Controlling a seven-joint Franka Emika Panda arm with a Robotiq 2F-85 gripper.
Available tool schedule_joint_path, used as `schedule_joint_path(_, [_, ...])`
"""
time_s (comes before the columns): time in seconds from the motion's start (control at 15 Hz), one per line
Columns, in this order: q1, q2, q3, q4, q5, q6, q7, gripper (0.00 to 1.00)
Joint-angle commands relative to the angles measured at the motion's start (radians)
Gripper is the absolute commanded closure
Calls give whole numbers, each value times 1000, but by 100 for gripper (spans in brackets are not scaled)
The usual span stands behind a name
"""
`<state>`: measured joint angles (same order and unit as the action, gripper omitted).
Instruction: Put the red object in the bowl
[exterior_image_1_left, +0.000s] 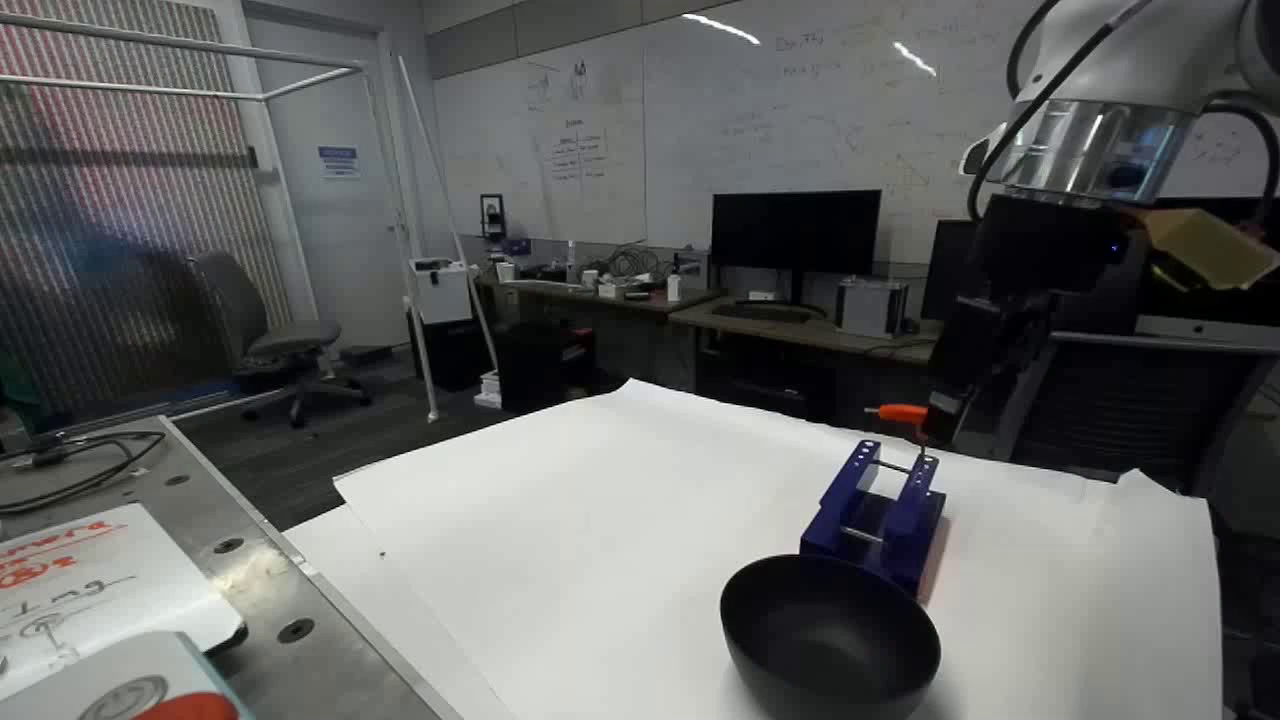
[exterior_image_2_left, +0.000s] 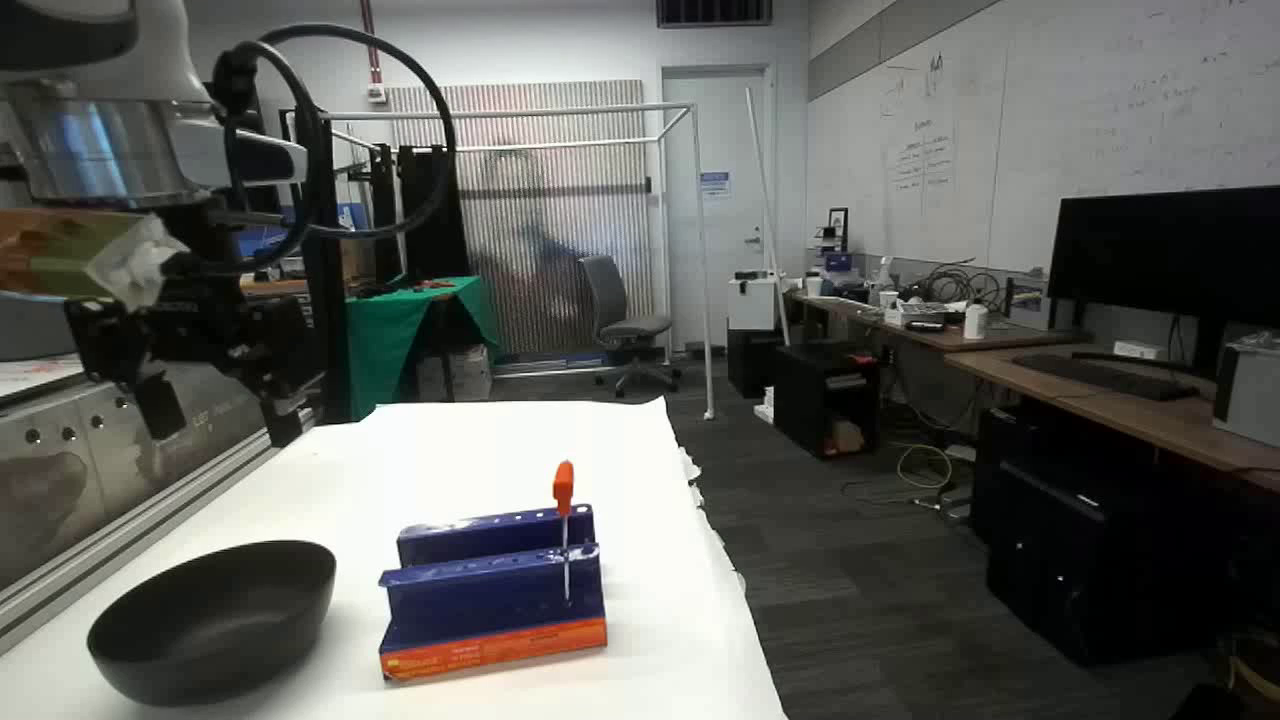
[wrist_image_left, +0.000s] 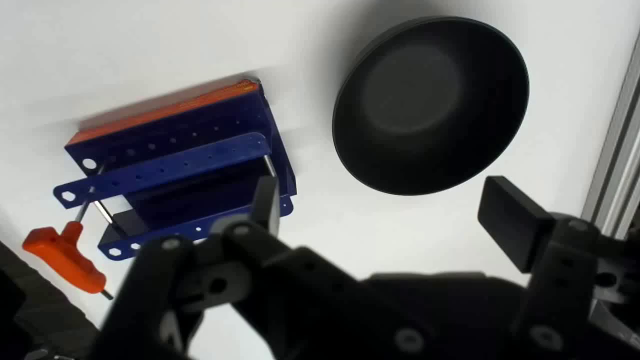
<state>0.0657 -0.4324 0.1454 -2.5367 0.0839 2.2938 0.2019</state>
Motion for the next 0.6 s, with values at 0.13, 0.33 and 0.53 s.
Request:
schedule_joint_path(0.13, [5, -3, -6, 10, -3, -2, 2, 0])
schedule_joint_path(0.33, [-30, 65, -15, 89, -40, -10, 12, 0])
schedule_joint_path(0.53, [-74, 159, -69, 215, -79, -49, -32, 0])
